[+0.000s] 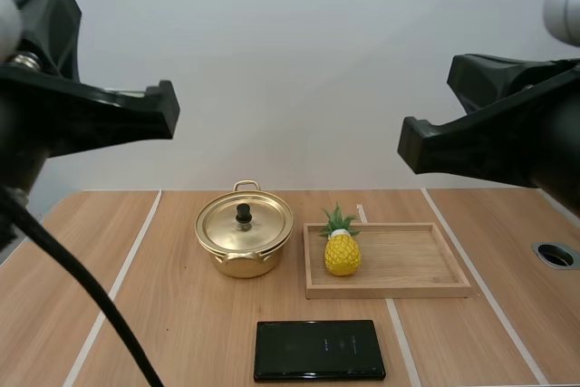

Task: Open the pot, put the grape inside, and close it

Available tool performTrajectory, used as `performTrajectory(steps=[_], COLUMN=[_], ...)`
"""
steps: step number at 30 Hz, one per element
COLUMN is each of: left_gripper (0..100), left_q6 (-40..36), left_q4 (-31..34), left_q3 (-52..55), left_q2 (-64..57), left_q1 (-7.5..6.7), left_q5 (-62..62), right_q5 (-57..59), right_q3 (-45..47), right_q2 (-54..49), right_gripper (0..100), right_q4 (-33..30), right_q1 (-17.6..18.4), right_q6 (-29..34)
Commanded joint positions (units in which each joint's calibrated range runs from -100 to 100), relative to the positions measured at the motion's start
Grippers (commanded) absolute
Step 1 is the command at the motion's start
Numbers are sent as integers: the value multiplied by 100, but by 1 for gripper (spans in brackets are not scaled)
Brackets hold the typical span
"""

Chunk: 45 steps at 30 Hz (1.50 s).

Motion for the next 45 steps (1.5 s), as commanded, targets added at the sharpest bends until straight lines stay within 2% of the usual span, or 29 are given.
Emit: performTrajectory(steps=[1, 6, 11, 15, 23, 32, 41, 45], left_gripper=[0, 0, 0, 0, 0, 0, 0, 0], left_q6=[-59, 7, 669, 693, 693, 693, 693, 693], left_q4=[34, 34, 34, 34, 34, 34, 34, 34], left_q3=[476, 1374, 2044, 2133, 2133, 2862, 3814, 4084], left_q2=[-35, -35, -35, -35, -35, -35, -35, -35], left_q1=[20, 20, 20, 20, -54, -54, -54, -54], left_q5=[-534, -774, -273, 444, 519, 411, -1291, -1623], right_q5=[-720, -1403, -1451, -1433, -2101, -2420, -3891, -4134], right_q3=[414, 1419, 2311, 2470, 2498, 3510, 4599, 4820], right_q2=[-39, -39, -39, -39, -39, -39, -39, -39], right_gripper=[0, 0, 0, 0, 0, 0, 0, 0], right_q4=[-165, -412, -374, -504, -296, -486, -564, -564], right_q1=[-25, -25, -25, -25, -25, -25, -25, -25], right_q6=[-45, -45, -45, -45, -45, -45, -45, -45])
